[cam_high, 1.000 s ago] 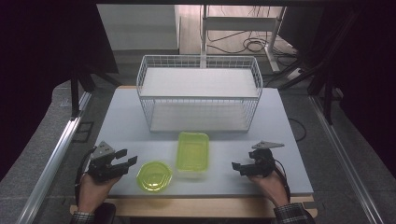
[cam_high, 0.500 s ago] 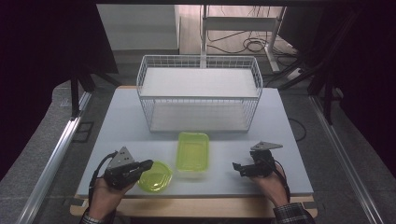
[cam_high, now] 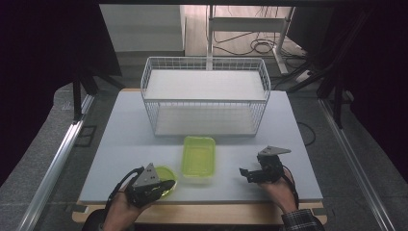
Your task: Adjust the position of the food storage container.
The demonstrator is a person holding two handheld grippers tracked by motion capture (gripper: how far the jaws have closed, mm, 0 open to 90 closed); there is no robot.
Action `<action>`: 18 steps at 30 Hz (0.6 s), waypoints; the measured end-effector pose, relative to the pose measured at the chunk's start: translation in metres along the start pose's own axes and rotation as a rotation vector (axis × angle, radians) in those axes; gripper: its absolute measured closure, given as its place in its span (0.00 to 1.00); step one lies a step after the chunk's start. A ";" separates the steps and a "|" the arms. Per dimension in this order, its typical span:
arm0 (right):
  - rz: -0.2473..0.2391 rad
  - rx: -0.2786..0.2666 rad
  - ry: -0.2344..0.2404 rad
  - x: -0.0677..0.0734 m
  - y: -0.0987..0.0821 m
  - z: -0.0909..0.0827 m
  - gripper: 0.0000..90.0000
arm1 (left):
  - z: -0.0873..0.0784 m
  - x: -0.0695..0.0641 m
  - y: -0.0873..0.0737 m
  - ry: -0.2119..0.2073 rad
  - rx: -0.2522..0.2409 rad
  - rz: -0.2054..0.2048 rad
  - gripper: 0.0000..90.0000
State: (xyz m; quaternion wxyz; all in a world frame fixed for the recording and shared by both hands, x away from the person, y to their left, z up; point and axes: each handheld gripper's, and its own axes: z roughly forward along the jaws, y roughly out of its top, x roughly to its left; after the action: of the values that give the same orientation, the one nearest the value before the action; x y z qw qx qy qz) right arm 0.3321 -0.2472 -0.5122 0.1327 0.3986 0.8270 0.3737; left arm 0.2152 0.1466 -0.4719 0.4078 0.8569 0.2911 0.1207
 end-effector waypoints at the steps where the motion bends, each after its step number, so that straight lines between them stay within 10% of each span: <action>1: 0.000 0.000 0.000 0.000 0.000 0.000 0.09 | 0.002 -0.003 -0.003 -0.013 0.006 -0.002 1.00; 18: 0.013 0.002 0.013 0.000 0.000 0.001 0.09 | 0.014 -0.004 -0.015 -0.003 0.046 -0.048 1.00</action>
State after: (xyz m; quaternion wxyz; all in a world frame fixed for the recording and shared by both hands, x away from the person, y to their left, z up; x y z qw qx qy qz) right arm 0.3322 -0.2464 -0.5134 0.1246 0.4014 0.8256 0.3765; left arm 0.2118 0.1433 -0.4924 0.3913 0.8590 0.3139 0.1029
